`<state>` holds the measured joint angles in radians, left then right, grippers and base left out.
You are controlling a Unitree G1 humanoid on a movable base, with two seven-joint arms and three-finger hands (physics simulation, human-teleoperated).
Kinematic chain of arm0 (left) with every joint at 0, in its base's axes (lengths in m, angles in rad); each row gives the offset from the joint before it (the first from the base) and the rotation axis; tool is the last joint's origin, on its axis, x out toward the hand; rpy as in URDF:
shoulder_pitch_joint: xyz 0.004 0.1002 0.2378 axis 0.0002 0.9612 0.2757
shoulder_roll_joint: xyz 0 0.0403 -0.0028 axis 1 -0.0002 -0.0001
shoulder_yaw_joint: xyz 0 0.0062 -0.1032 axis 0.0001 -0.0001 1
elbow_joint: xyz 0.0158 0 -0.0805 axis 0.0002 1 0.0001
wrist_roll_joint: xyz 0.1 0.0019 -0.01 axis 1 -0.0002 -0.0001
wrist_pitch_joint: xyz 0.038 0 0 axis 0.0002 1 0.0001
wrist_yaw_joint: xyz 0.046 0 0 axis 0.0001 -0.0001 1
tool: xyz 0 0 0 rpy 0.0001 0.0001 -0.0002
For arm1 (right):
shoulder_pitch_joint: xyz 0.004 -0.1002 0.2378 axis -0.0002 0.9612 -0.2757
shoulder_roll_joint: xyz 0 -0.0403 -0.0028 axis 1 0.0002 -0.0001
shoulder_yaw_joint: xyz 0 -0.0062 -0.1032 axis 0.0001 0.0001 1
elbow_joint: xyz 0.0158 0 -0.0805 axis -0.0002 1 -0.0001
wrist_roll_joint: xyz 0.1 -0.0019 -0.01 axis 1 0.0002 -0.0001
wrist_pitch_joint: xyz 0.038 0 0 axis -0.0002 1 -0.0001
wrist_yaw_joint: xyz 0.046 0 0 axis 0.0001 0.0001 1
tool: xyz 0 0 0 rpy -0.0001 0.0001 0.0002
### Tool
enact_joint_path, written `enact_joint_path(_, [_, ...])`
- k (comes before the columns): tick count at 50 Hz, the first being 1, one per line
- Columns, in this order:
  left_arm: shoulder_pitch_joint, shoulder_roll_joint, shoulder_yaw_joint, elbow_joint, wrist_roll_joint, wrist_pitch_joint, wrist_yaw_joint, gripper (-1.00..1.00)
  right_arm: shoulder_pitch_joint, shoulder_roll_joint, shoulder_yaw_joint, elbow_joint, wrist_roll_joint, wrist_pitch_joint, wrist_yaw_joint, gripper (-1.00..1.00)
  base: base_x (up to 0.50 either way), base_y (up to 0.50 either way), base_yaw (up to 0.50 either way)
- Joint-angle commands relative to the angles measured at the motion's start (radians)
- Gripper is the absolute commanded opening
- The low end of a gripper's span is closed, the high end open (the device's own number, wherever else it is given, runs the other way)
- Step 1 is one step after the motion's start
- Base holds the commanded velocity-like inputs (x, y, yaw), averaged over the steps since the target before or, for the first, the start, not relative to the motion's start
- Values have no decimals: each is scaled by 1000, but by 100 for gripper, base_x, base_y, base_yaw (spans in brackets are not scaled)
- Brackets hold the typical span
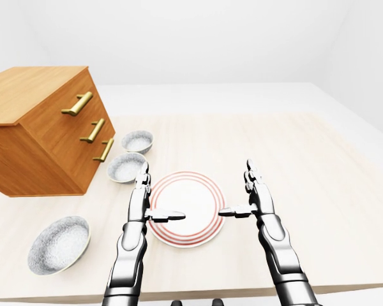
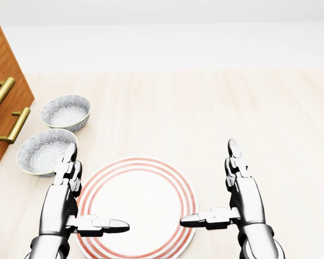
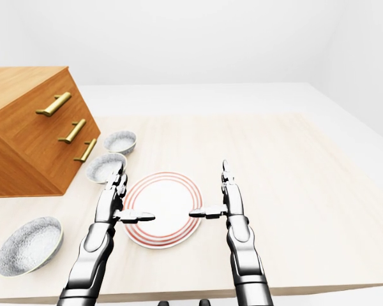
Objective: Put the bowl in the middle on the plate.
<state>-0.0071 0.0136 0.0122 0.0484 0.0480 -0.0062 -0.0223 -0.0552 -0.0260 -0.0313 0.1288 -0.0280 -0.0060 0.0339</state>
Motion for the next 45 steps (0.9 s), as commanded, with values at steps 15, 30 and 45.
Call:
enact_joint_path(15, [-4, 1, 1, 22, 1, -17, -1, 100, -4, 0, 0, 11, -16, -3, -15, 100, 9, 1, 0])
enact_joint_path(30, [10, -2, -4, -21, 1, 8, -1, 100, -1, 2, 0, 3, -8, -6, -13, 100, 0, 0, 0])
enact_joint_path(45, [-11, 4, -5, -157, 81, 84, 57, 100, -8, 1, 0, 31, -11, -28, -15, 100, 0, 0, 0])
